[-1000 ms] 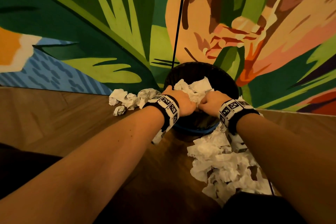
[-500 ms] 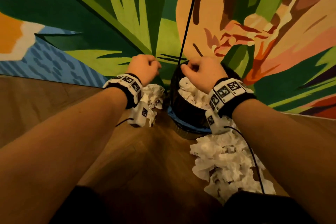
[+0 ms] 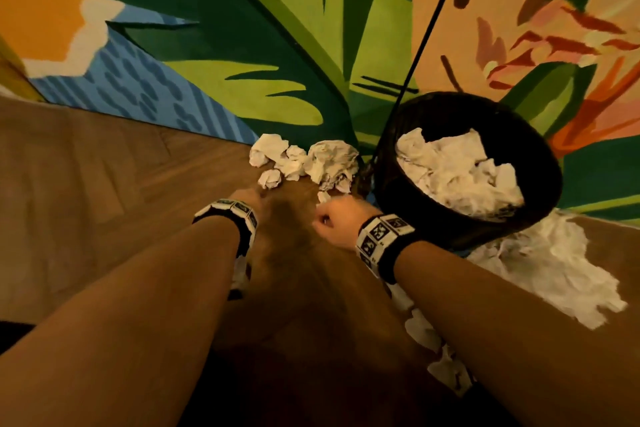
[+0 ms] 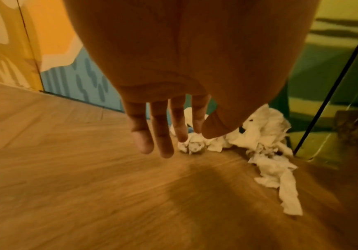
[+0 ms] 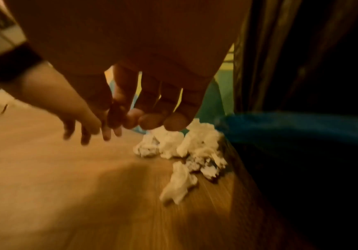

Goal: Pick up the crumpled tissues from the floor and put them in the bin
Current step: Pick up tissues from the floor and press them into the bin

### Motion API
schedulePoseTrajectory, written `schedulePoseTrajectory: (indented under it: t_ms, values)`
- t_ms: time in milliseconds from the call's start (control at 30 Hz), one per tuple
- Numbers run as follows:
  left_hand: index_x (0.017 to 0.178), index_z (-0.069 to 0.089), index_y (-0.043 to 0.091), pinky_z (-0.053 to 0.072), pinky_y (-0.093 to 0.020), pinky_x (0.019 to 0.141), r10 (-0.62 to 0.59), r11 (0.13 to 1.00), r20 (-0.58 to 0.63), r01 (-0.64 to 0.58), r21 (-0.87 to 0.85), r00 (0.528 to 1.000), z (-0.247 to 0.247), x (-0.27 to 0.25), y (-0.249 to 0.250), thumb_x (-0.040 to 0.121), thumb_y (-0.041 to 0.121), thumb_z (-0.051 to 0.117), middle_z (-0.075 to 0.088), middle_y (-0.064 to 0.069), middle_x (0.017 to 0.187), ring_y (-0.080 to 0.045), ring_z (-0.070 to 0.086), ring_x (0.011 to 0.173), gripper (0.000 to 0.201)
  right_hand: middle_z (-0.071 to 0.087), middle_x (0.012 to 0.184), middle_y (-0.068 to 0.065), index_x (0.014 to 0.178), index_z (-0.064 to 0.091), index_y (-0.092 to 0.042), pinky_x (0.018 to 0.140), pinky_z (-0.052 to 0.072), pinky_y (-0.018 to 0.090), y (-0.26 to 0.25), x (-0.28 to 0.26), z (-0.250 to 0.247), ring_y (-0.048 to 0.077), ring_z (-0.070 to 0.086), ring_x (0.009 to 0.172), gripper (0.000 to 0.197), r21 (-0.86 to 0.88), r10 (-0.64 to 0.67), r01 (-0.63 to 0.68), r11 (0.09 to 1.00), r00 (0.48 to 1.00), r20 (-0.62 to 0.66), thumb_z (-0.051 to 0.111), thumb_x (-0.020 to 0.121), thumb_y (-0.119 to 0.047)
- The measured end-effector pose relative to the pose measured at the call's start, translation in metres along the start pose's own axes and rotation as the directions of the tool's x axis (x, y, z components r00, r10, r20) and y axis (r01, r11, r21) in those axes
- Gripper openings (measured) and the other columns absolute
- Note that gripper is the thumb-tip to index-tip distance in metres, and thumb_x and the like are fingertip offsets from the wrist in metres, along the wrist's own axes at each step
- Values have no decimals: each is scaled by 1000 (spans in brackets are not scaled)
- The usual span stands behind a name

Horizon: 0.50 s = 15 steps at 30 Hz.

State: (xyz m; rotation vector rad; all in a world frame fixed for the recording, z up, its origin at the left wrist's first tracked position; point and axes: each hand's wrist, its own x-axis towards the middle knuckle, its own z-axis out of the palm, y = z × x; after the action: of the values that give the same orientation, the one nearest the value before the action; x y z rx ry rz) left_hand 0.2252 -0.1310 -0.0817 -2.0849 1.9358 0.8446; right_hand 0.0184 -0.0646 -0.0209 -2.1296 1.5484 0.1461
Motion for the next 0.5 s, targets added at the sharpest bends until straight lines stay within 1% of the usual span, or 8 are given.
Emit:
schedulePoseTrajectory:
  t_ms: [67, 100, 167, 233, 300, 367, 433, 500]
  values:
    - [134, 47, 22, 49, -43, 97, -40, 999, 38, 40, -1, 998, 8, 5, -6, 92, 35, 58, 51, -11, 135, -31, 56, 115, 46, 63, 98, 4, 97, 68, -20, 80, 54, 39, 12, 6, 18, 22, 61, 90, 21, -21, 15, -14, 1000, 999, 47, 51, 96, -33]
    - [136, 44, 23, 49, -45, 98, -57, 998, 69, 58, -8, 996, 10, 8, -6, 91, 38, 59, 46, -12, 139, -33, 54, 118, 50, 62, 103, 6, 100, 69, -18, 85, 53, 40, 17, 10, 25, 24, 60, 94, 21, 7, 34, -34, 999, 998, 44, 52, 95, -29]
    - [141, 41, 22, 46, -48, 101, -63, 998, 100, 64, -6, 993, 15, 14, -1, 91, 39, 55, 36, -12, 144, -35, 49, 124, 54, 58, 111, 8, 103, 69, -15, 90, 50, 37, 24, 18, 39, 26, 57, 102, 19, 81, 80, -81, 993, 997, 14, 55, 94, -23]
    - [143, 38, 23, 44, -49, 103, -51, 998, 69, 53, -31, 996, 19, 21, 7, 92, 34, 53, 31, -11, 148, -37, 47, 125, 54, 51, 124, 5, 110, 67, -16, 96, 46, 34, 30, 28, 51, 24, 53, 112, 20, 162, 126, -123, 979, 992, -8, 57, 93, -19]
    - [147, 32, 28, 42, -51, 105, -27, 997, 31, 29, -71, 999, 22, 29, 16, 91, 34, 57, 19, -7, 155, -39, 43, 130, 62, 39, 142, 1, 123, 61, -18, 105, 40, 34, 35, 39, 60, 24, 42, 126, 32, 219, 151, -146, 965, 989, -8, 59, 91, -17]
    - [149, 26, 34, 38, -53, 108, 5, 996, 23, -3, -94, 1000, 23, 36, 22, 87, 36, 63, 6, -3, 160, -41, 32, 137, 72, 21, 157, -5, 134, 53, -24, 113, 33, 37, 40, 48, 67, 25, 25, 140, 45, 230, 173, -166, 959, 985, -11, 59, 91, -17]
    - [149, 20, 42, 35, -53, 111, 15, 996, 38, -11, -90, 999, 23, 46, 24, 85, 38, 68, -7, 2, 161, -41, 23, 141, 81, 7, 161, -12, 141, 46, -30, 117, 27, 41, 46, 57, 74, 25, 10, 146, 53, 218, 187, -178, 960, 982, -24, 59, 90, -17]
    - [149, 13, 47, 34, -52, 112, 4, 998, 66, 0, -64, 998, 24, 57, 21, 83, 41, 71, -17, 3, 160, -42, 20, 142, 88, -1, 161, -17, 145, 42, -32, 117, 22, 40, 51, 65, 81, 25, 3, 147, 59, 212, 192, -184, 960, 981, -20, 58, 90, -16]
